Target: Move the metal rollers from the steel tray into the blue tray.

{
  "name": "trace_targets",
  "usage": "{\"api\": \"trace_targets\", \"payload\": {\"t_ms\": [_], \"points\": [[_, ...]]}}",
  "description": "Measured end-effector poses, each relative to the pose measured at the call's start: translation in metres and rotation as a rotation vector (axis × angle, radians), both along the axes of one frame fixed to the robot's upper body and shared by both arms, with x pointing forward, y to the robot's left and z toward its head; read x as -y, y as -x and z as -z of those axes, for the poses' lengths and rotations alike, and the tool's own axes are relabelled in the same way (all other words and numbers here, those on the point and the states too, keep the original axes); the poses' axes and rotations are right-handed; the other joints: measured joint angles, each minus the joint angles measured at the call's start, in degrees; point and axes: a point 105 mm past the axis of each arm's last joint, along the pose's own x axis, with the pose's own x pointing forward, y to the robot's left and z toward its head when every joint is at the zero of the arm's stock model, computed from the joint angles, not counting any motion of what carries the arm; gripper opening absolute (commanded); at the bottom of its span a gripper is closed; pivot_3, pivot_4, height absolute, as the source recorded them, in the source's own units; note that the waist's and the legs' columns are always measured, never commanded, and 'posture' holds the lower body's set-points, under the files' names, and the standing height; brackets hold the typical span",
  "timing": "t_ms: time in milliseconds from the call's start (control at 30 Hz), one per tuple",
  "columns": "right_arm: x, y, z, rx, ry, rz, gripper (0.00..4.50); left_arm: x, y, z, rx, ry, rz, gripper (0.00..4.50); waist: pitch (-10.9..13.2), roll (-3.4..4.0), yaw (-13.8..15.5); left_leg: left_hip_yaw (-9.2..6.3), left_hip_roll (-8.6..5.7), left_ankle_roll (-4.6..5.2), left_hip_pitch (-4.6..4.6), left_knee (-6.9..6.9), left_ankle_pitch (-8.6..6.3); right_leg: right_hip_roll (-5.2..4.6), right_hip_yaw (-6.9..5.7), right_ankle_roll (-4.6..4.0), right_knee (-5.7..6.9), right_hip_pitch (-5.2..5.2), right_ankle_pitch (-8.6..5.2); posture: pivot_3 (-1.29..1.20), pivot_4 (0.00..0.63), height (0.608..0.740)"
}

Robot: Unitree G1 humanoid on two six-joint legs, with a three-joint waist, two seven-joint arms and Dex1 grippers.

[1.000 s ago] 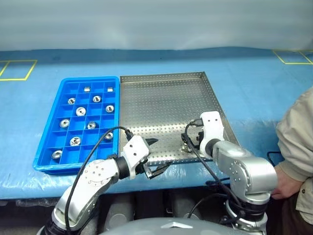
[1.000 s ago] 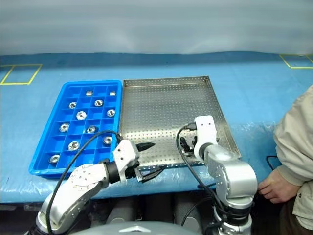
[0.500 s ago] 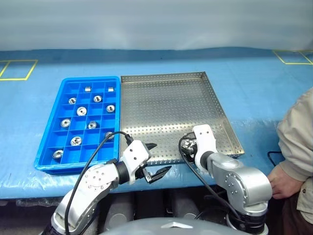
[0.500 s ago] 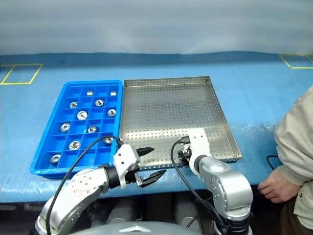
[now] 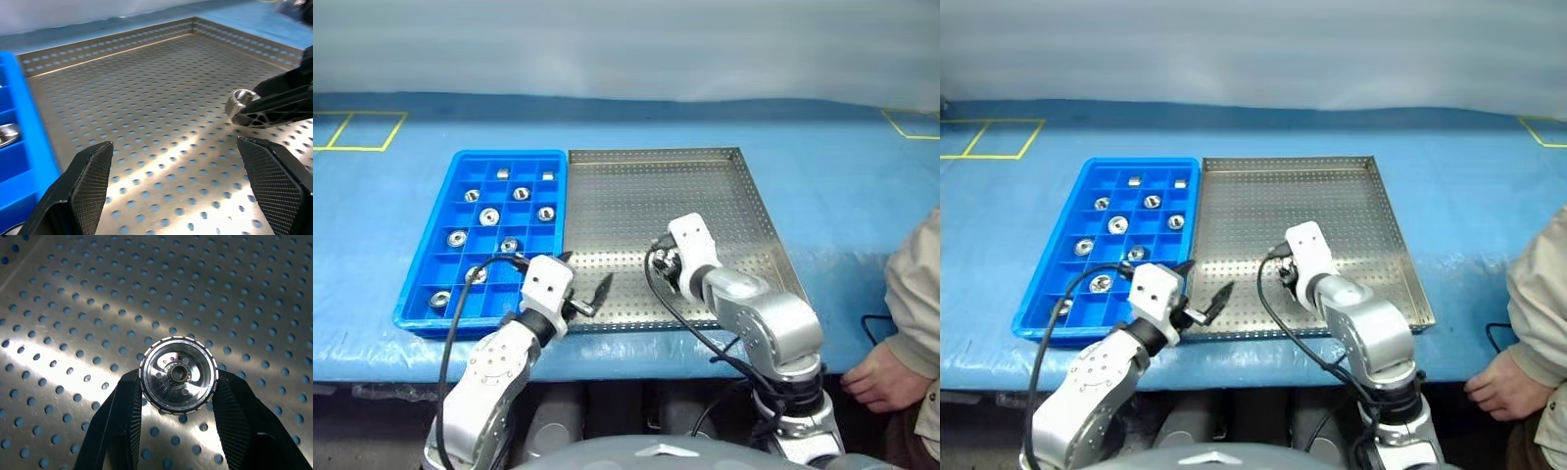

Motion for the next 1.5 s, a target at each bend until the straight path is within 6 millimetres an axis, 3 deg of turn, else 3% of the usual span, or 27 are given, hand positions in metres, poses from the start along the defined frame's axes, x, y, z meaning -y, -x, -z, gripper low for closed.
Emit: {"api": "trace_targets", "payload": {"t_ms": [133, 300, 500, 633, 833, 967, 1200, 1433, 1467, 1500], "points": [[-0.037, -0.009, -0.021, 0.130, -0.063, -0.175, 1.70, -0.027, 0.008, -0.010, 0.052, -0.005, -0.189, 4.39, 0.02, -0.04, 2.33, -0.05, -0.01, 0.00, -0.05, -0.04, -0.01, -0.02, -0.06, 0.00, -0.04, -0.01, 0.00, 0.48, 0.150, 0.740], [-0.073, -0.009, -0.034, 0.223, -0.130, -0.349, 1.70, -0.052, 0.027, -0.016, 0.076, -0.020, -0.360, 4.39, 0.04, -0.08, 5.97, -0.07, -0.01, 0.00, -0.08, -0.02, -0.01, -0.07, -0.13, -0.01, -0.09, -0.01, -0.01, 0.58, 0.150, 0.740], [-0.107, -0.002, -0.033, 0.214, -0.206, -0.513, 1.70, -0.069, 0.049, -0.013, 0.059, -0.029, -0.493, 4.39, 0.05, -0.11, 11.83, -0.05, 0.03, -0.01, -0.09, 0.01, -0.01, -0.06, -0.21, -0.28, -0.09, -0.03, -0.19, 0.66, 0.150, 0.740], [-0.115, 0.002, -0.022, 0.169, -0.214, -0.558, 1.70, -0.072, 0.057, -0.010, 0.044, -0.033, -0.529, 4.39, 0.05, -0.11, 16.66, -0.04, 0.04, -0.03, -0.20, 0.01, -0.03, -0.05, -0.29, -0.29, -0.11, -0.15, -0.20, 0.67, 0.150, 0.740], [-0.118, 0.009, 0.000, 0.082, -0.218, -0.589, 1.70, -0.070, 0.058, -0.011, 0.051, -0.036, -0.528, 4.39, -0.04, -0.23, 24.33, 0.11, 0.01, -0.14, -0.45, 0.01, -0.09, -0.04, -0.36, -0.29, -0.09, -0.78, -0.21, 0.65, 0.150, 0.740], [-0.112, 0.006, 0.001, 0.094, -0.213, -0.572, 1.70, -0.067, 0.057, -0.012, 0.054, -0.035, -0.505, 4.39, -0.19, -0.38, 27.90, 0.21, -0.02, -0.28, -0.45, 0.01, -0.18, -0.01, -0.50, -0.26, -0.08, -0.84, -0.20, 0.62, 0.150, 0.740], [-0.086, 0.002, 0.001, 0.090, -0.181, -0.519, 1.70, -0.059, 0.051, -0.018, 0.080, -0.020, -0.437, 4.39, -0.34, -0.38, 30.98, 0.09, 0.06, -0.46, -0.54, 0.04, -0.28, -0.02, -1.06, -0.34, -0.04, -0.83, -0.25, 0.56, 0.150, 0.740], [-0.063, 0.004, 0.011, 0.038, -0.135, -0.472, 1.70, -0.053, 0.043, -0.021, 0.101, 0.000, -0.382, 4.39, -0.40, -0.33, 30.97, -0.09, 0.05, -0.47, -0.82, 0.26, -0.28, -0.01, -1.29, -0.34, -0.01, -0.82, -0.25, 0.52, 0.150, 0.740], [-0.063, 0.004, 0.010, 0.041, -0.136, -0.473, 2.45, -0.052, 0.043, -0.021, 0.098, -0.001, -0.377, 4.39, -0.40, -0.32, 30.84, -0.10, 0.05, -0.46, -0.87, 0.28, -0.27, -0.01, -1.30, -0.34, 0.00, -0.81, -0.24, 0.52, 0.150, 0.740], [-0.063, 0.004, 0.009, 0.041, -0.139, -0.470, 2.78, -0.052, 0.042, -0.020, 0.094, 0.000, -0.371, 4.39, -0.41, -0.31, 30.79, -0.13, 0.05, -0.46, -0.89, 0.29, -0.27, 0.00, -1.32, -0.34, 0.01, -0.80, -0.24, 0.52, 0.150, 0.740]]}}
